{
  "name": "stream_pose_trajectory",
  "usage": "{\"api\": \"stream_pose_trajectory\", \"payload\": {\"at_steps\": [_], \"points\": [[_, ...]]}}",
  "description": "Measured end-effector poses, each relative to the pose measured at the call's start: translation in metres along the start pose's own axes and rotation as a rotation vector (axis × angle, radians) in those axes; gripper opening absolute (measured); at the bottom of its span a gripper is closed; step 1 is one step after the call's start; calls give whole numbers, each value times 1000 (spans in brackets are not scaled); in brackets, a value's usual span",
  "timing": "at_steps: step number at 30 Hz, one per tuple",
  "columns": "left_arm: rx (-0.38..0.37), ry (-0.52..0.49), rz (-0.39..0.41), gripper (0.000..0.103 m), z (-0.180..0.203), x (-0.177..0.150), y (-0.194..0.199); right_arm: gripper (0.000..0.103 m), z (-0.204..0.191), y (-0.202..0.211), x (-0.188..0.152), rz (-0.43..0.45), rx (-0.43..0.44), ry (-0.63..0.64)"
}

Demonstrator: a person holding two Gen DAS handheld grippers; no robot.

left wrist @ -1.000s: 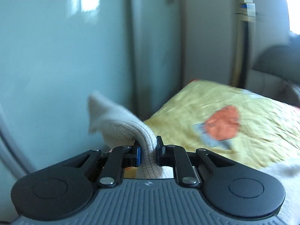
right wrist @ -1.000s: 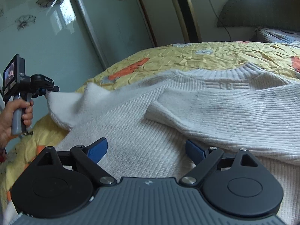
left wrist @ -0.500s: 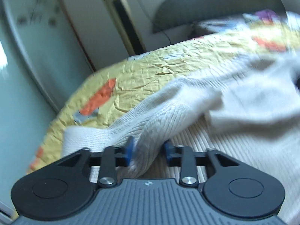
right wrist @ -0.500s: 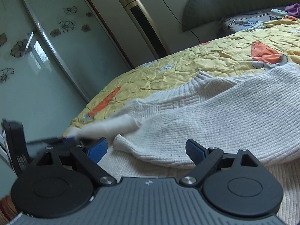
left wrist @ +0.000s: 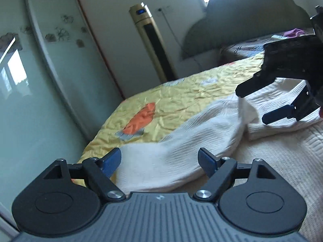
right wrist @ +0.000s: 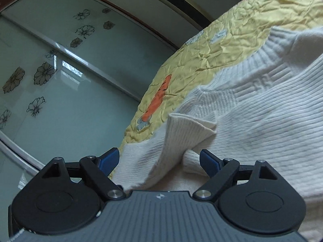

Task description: Fold small clothes

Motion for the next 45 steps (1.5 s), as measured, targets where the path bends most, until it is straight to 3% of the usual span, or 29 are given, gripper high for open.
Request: {"api": "stream_pose_trajectory", "payload": {"at_steps": [4, 8, 9, 10, 13, 19, 21, 24, 25, 28, 33, 35, 36, 40, 45], "points": [[-35, -2, -30, 84, 4, -3, -2, 82, 0, -22, 8, 2, -95, -71], [-90, -41, -37, 84, 25, 0, -2, 78, -15, -47, 5, -18, -209, -1], [-106, -49, -32, 84, 29, 0, -1, 64, -18, -50, 2, -13, -248, 35], [-121, -55, -22, 84, 31, 0, 2, 44, -19, -51, 1, -13, -276, 60], [-111, -70, 10, 89, 33, -3, 9, 15, -3, -36, 1, 14, -250, -5], [-74, -40, -9, 91, 27, -9, 4, 11, 13, 22, 2, 184, -126, -47], [-73, -27, -30, 91, 26, -9, 2, 12, 20, 24, 5, 169, -138, -56], [-69, -19, -31, 91, 25, -11, 4, 23, 33, 10, 9, 82, -105, -143], [-67, -23, -30, 91, 25, -12, 6, 40, 34, 6, 9, 61, -108, -150], [-59, -41, -27, 91, 24, -16, 9, 55, 30, 0, 6, 61, -105, -135], [-56, -18, -43, 91, 24, -15, 6, 47, 24, -27, 6, 22, -81, -133], [-50, -5, -43, 91, 24, -12, 6, 20, 23, -42, 8, -8, -108, -126], [-44, -3, -40, 91, 24, -12, 6, 13, 22, -48, 9, -28, -132, -120], [-14, -2, -41, 91, 20, -11, 3, 12, 3, -49, 14, -25, -126, -33], [-20, 57, -50, 91, 8, -10, 0, 12, -36, -17, 40, 57, -109, 131]]}}
Point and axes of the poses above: each gripper's, at about its wrist camera, not at the fingertips, and y roughly against the way its jaws point, z to its right, x to its top, the point moved 1 cm from there along -y, roughly the way its jaws point, and after that the axes turned 5 degrees about x, right-handed, at the moved point
